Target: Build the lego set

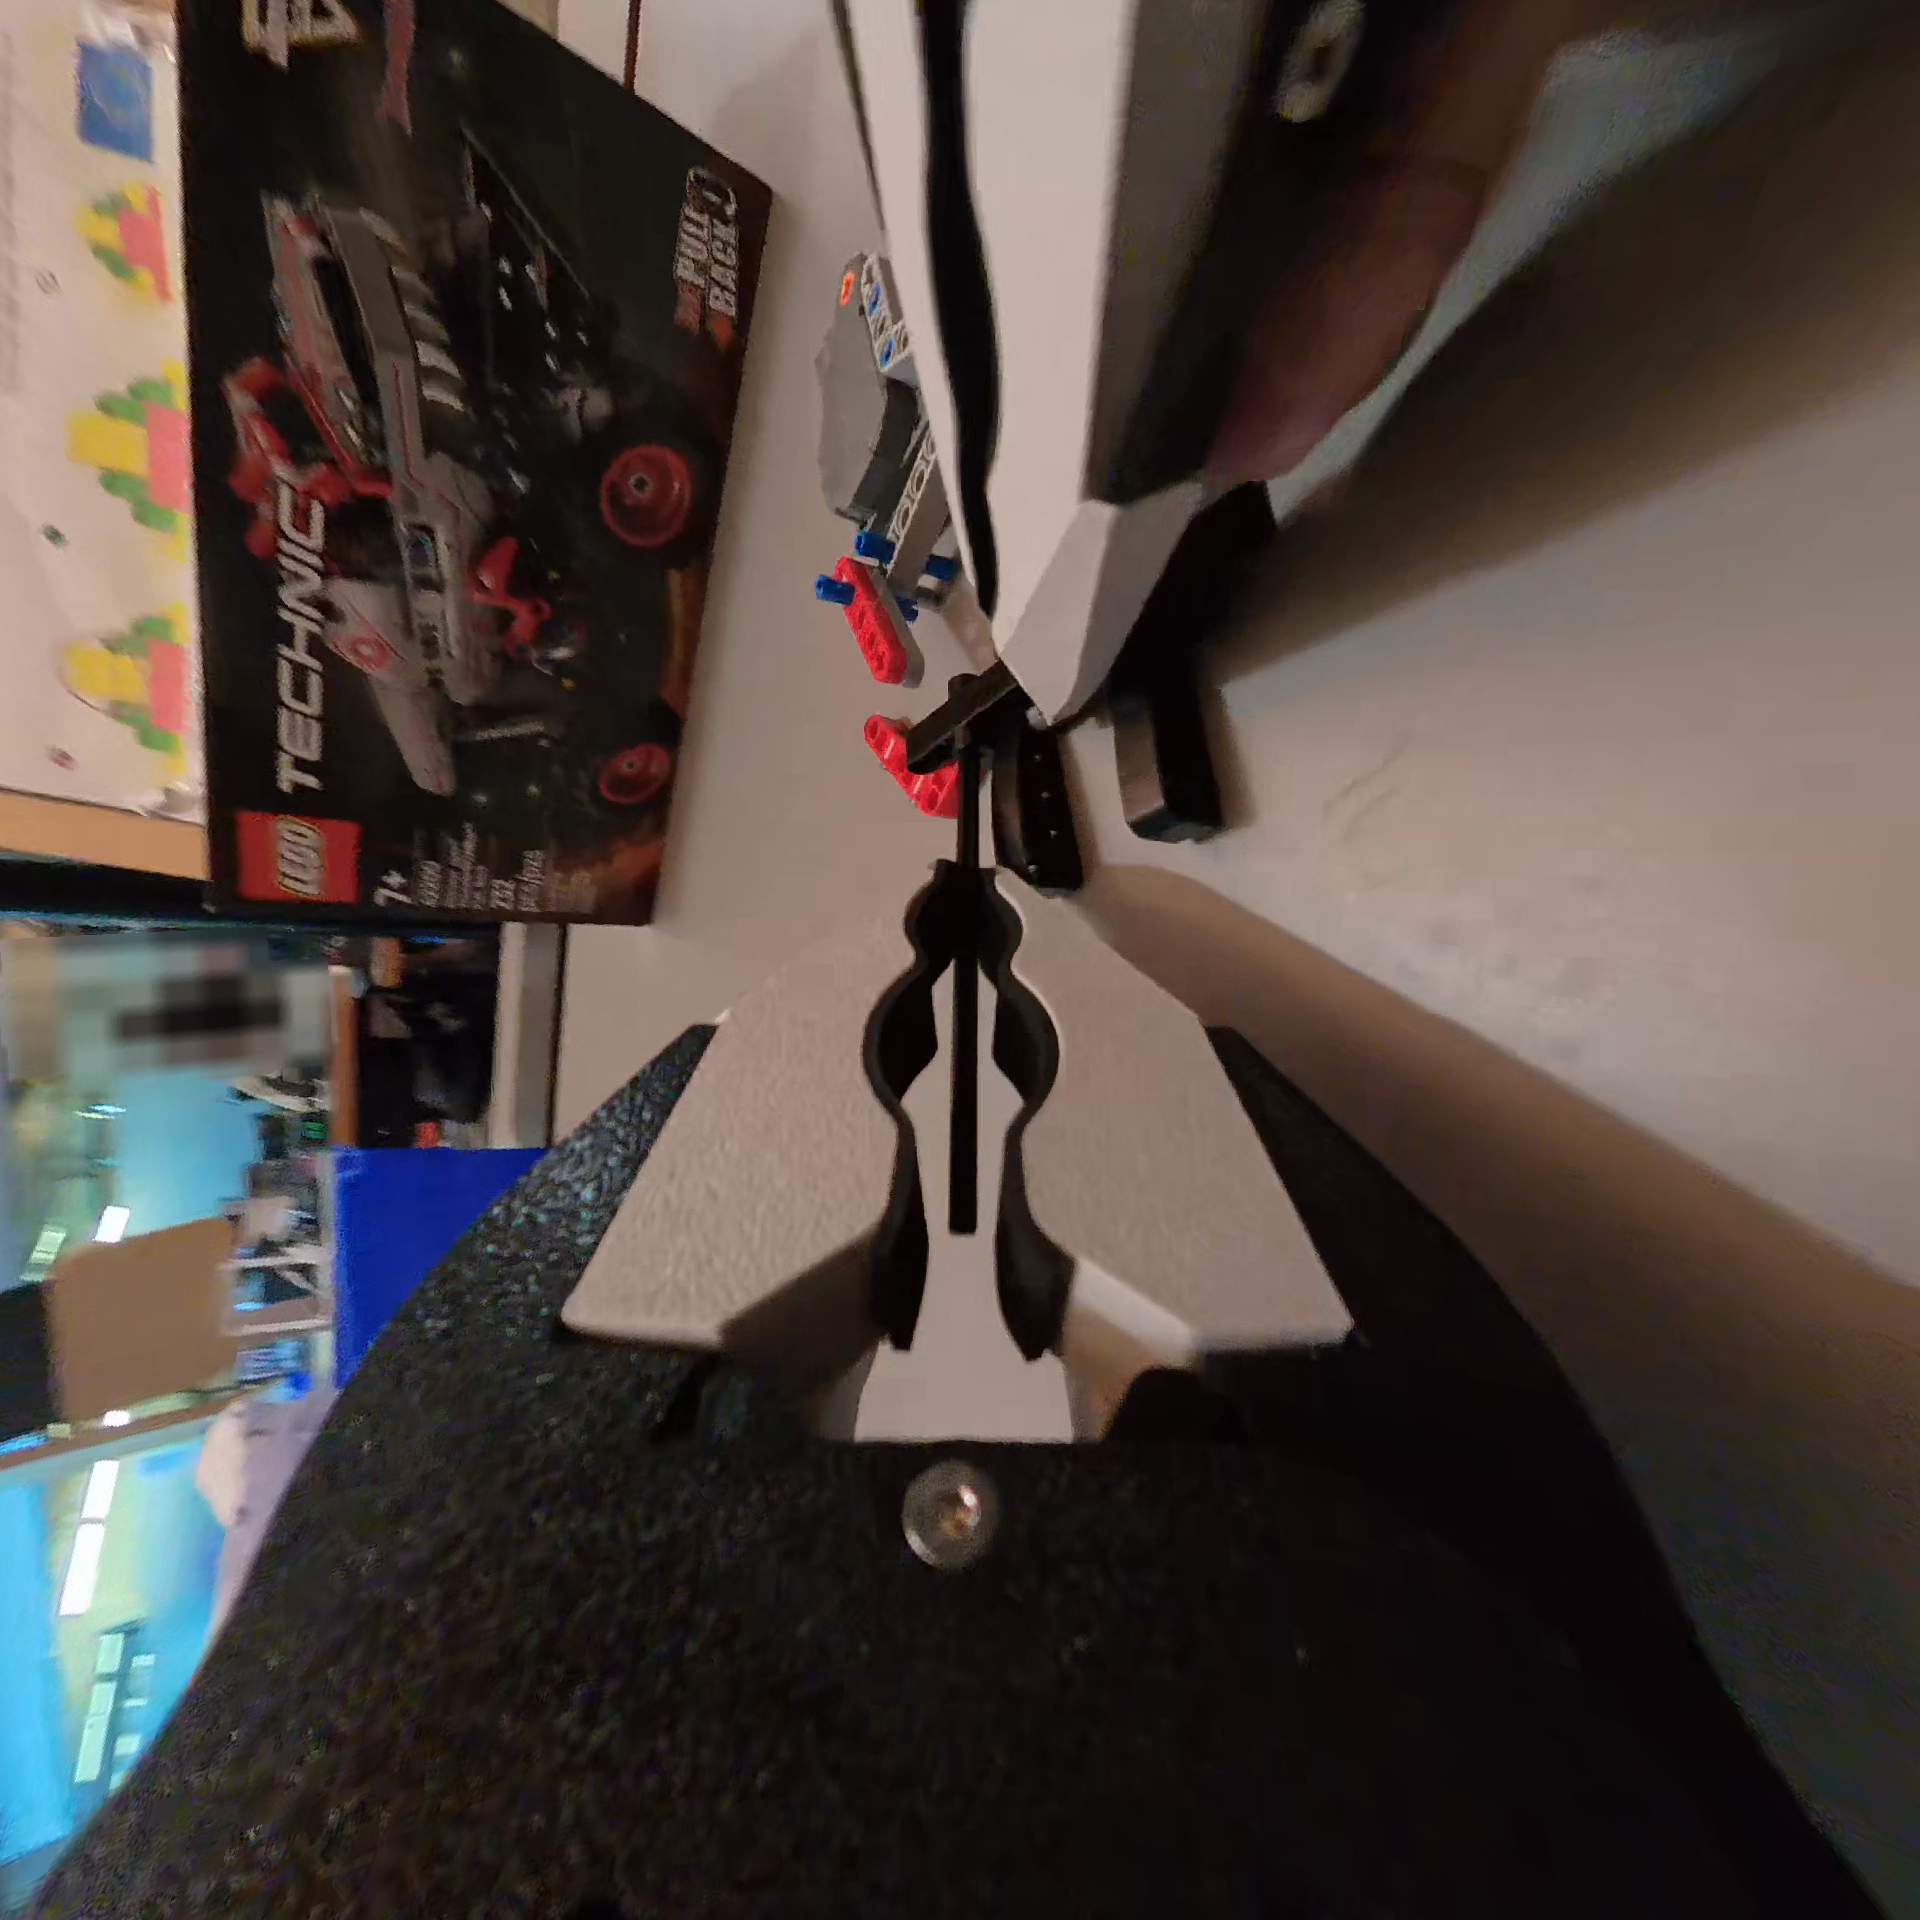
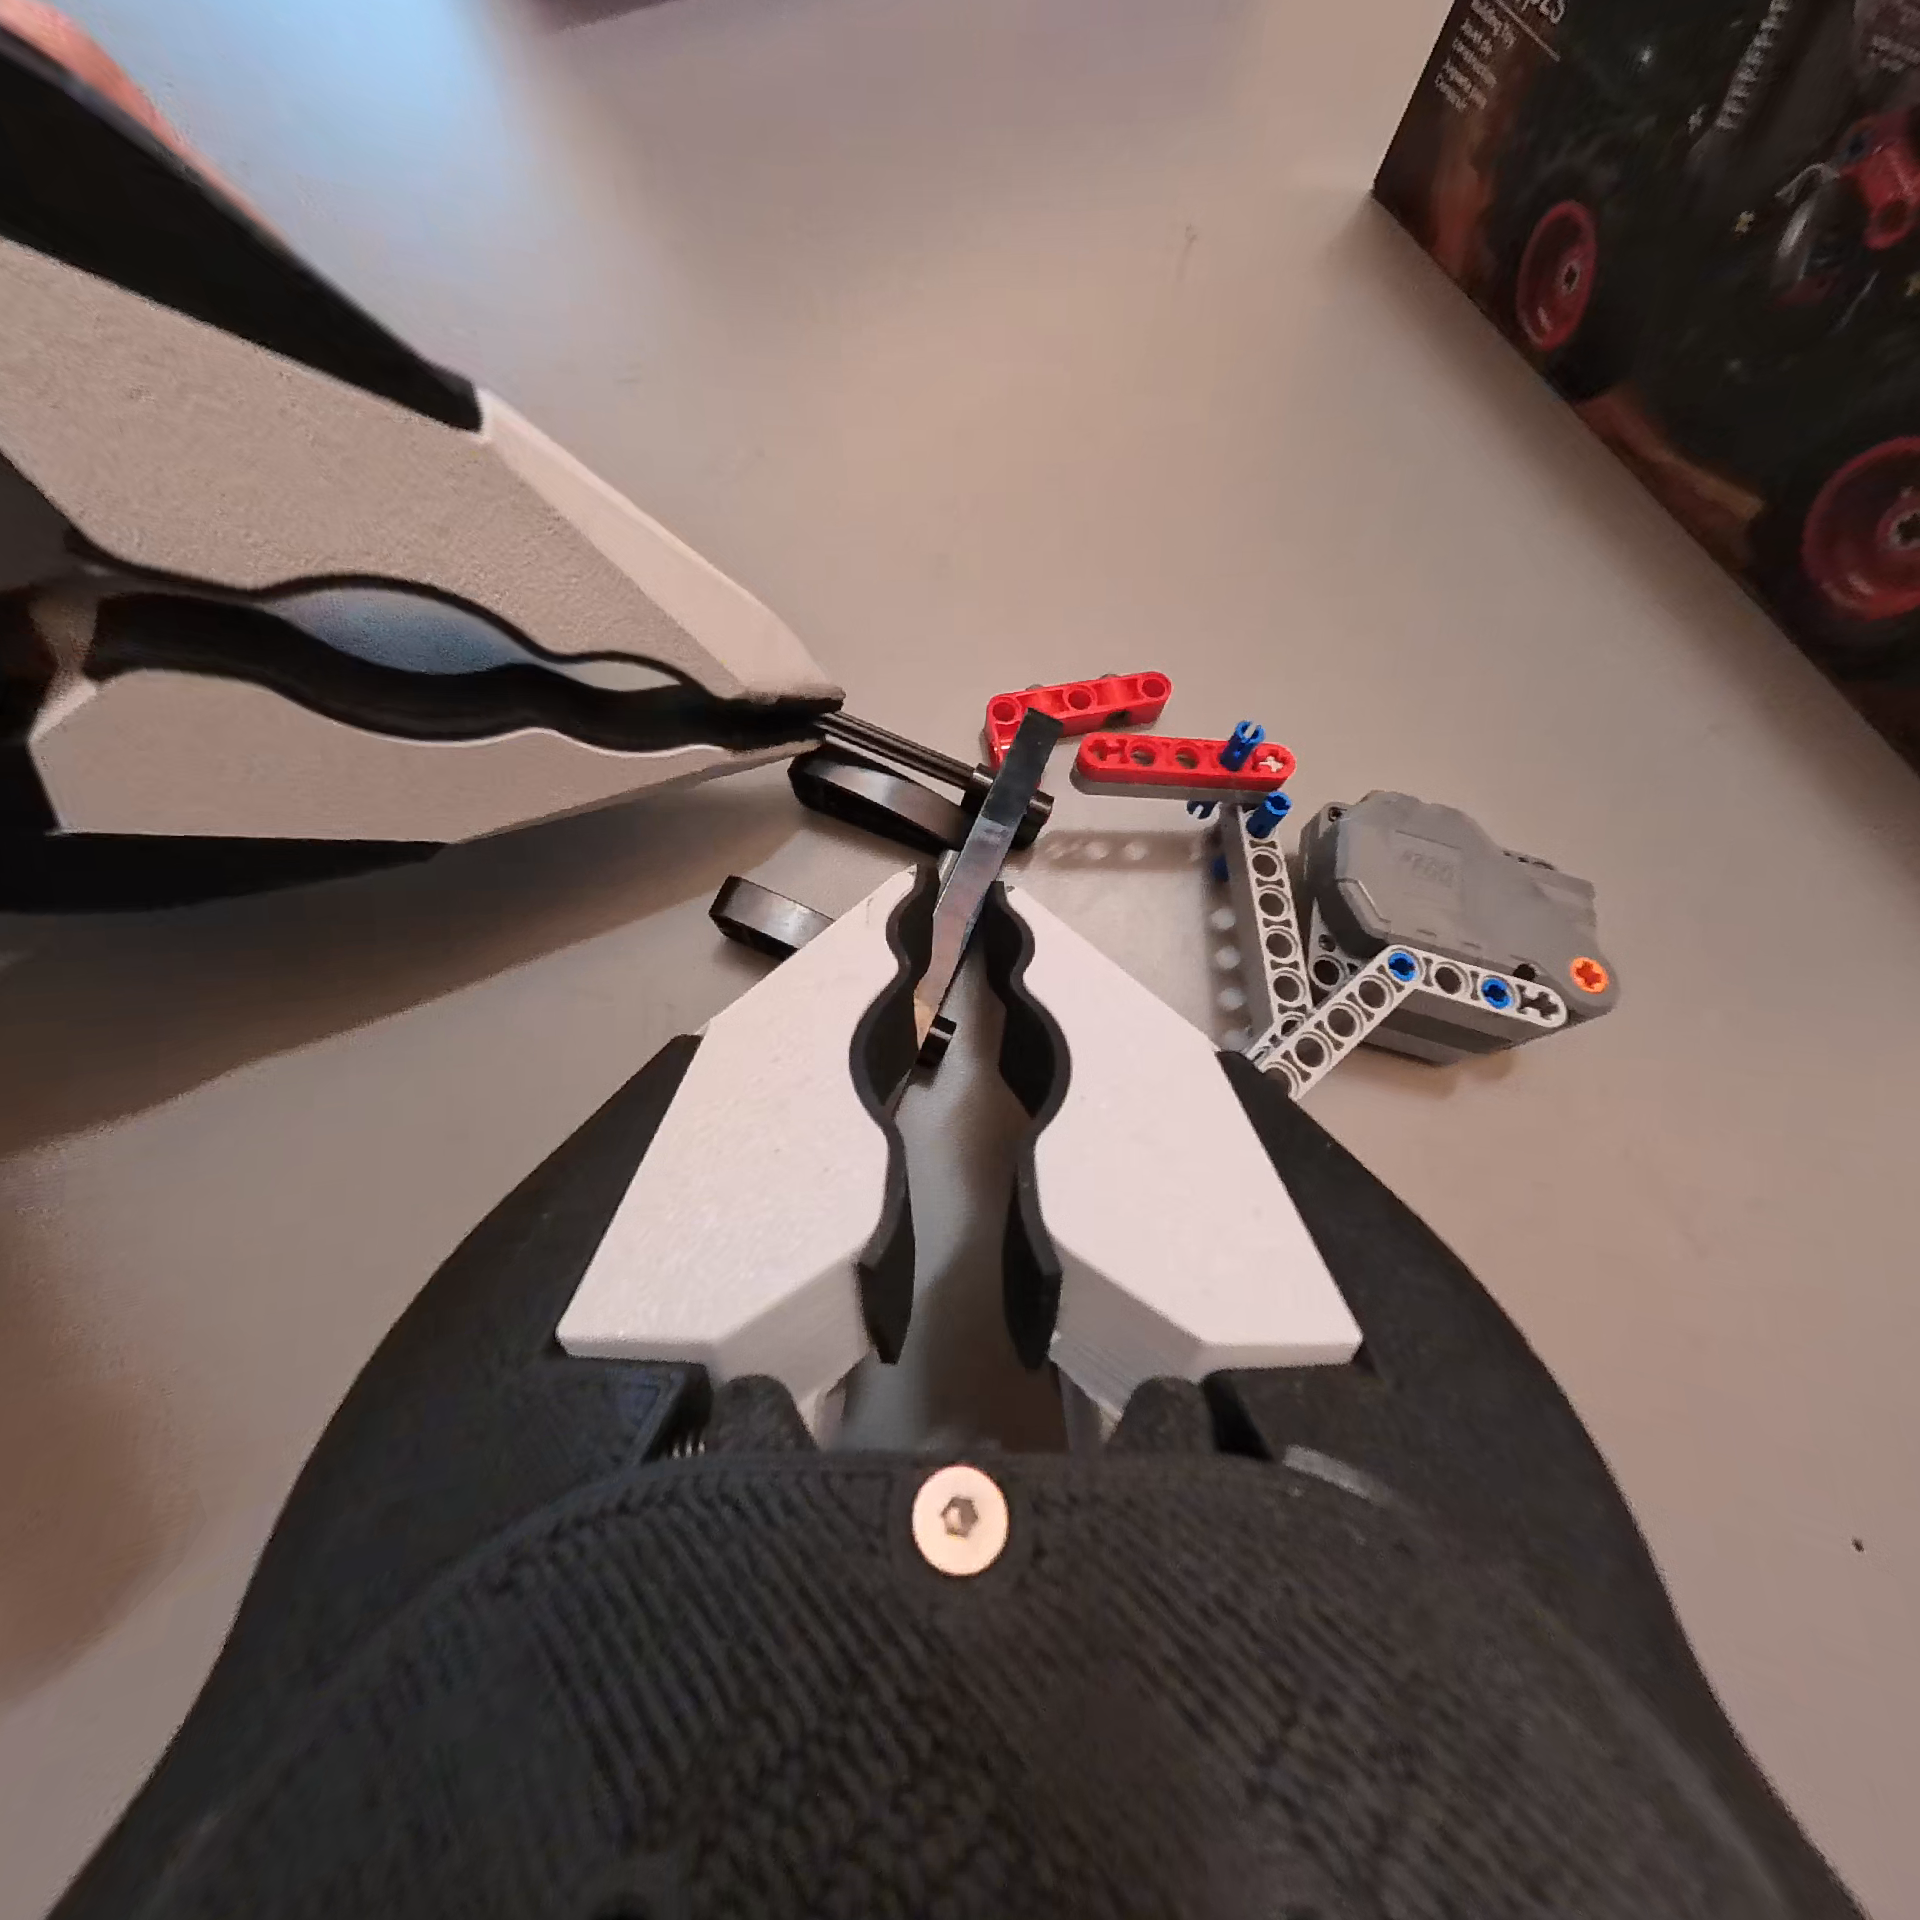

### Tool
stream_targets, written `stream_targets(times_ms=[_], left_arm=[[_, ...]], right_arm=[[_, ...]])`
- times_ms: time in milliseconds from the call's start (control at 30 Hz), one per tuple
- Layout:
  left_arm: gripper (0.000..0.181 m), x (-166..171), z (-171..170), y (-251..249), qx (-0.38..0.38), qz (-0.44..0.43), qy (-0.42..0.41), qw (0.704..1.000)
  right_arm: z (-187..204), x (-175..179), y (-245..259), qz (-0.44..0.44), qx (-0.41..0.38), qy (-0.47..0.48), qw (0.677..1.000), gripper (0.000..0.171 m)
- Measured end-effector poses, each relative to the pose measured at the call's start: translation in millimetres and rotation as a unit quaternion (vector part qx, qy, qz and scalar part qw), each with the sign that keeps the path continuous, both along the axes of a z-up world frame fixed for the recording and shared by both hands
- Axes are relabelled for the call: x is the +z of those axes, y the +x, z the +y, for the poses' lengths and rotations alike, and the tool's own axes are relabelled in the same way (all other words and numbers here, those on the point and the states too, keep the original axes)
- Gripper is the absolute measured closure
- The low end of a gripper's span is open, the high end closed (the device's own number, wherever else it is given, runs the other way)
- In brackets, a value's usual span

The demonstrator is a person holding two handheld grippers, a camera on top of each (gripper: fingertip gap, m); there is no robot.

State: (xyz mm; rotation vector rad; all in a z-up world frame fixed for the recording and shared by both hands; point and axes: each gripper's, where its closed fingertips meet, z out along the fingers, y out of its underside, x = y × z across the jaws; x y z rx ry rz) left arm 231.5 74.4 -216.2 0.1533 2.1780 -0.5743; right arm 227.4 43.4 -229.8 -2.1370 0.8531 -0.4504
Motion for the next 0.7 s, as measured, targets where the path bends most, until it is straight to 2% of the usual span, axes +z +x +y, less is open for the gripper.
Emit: stream_targets(times_ms=[133,333,533,700], left_arm=[[0.180,2,-4,0,-0.030,-0.034,0.005,0.999],[0.180,2,-6,2,-0.069,0.062,-0.074,0.993],[0.180,-2,-4,7,-0.106,0.196,-0.149,0.963],[0.181,-16,-1,12,-0.097,0.197,-0.115,0.969]], right_arm=[[-1,0,0,0.015,0.007,0.015,1.000,0.162],[-2,0,0,0.008,0.009,0.009,1.000,0.162],[-1,0,0,-0.001,0.016,0.000,1.000,0.162],[0,0,0,0.001,0.018,0.001,1.000,0.161]])
